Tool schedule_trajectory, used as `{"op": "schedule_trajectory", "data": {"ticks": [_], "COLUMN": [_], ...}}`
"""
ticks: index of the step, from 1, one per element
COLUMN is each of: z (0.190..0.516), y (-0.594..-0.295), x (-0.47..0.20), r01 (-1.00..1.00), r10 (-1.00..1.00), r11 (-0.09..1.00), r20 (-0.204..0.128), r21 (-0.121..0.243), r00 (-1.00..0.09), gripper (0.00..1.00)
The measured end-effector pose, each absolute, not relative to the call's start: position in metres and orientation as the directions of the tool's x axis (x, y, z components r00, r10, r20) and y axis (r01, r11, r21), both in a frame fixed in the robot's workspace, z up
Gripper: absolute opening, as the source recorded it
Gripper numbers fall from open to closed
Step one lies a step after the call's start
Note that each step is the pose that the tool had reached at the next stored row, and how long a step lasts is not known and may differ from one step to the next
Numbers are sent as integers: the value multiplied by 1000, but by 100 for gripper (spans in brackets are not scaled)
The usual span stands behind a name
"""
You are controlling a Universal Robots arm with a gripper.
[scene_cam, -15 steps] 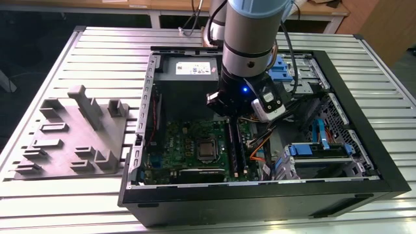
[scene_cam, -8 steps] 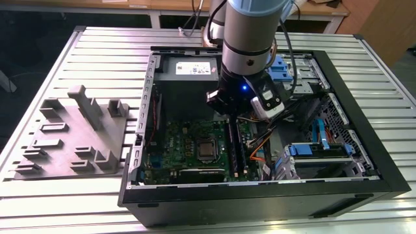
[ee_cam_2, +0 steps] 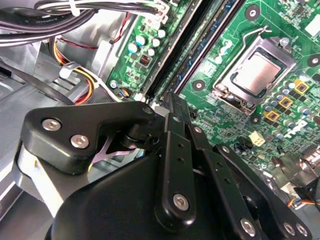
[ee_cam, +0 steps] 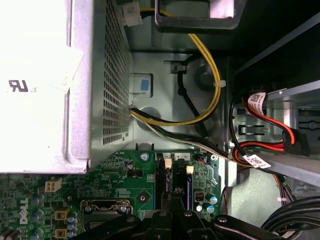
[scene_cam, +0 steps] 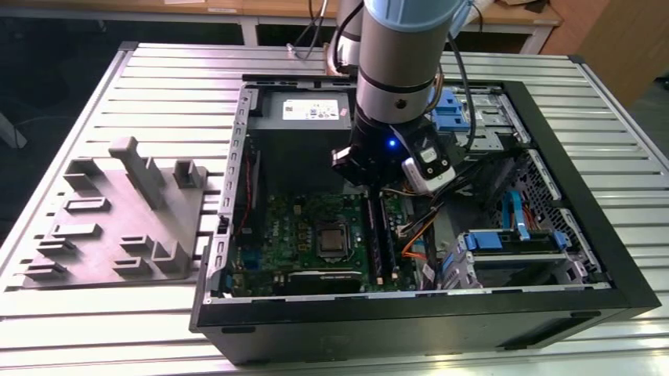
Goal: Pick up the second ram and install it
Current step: 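Press down the second ram until it locks into place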
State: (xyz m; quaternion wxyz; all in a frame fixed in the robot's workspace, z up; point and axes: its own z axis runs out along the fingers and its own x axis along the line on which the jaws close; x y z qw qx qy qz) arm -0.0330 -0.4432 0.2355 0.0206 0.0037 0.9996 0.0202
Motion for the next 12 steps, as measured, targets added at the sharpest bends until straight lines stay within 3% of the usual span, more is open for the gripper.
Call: {"op": "schedule_trajectory", "data": {"ticks": [12], "z": [230], "y": [-441], "x": [-33], "r01": [7], "r10": [8], "r11": [999], "r20": [-41], "r21": [40], "r00": [-999], "gripper": [10]}}
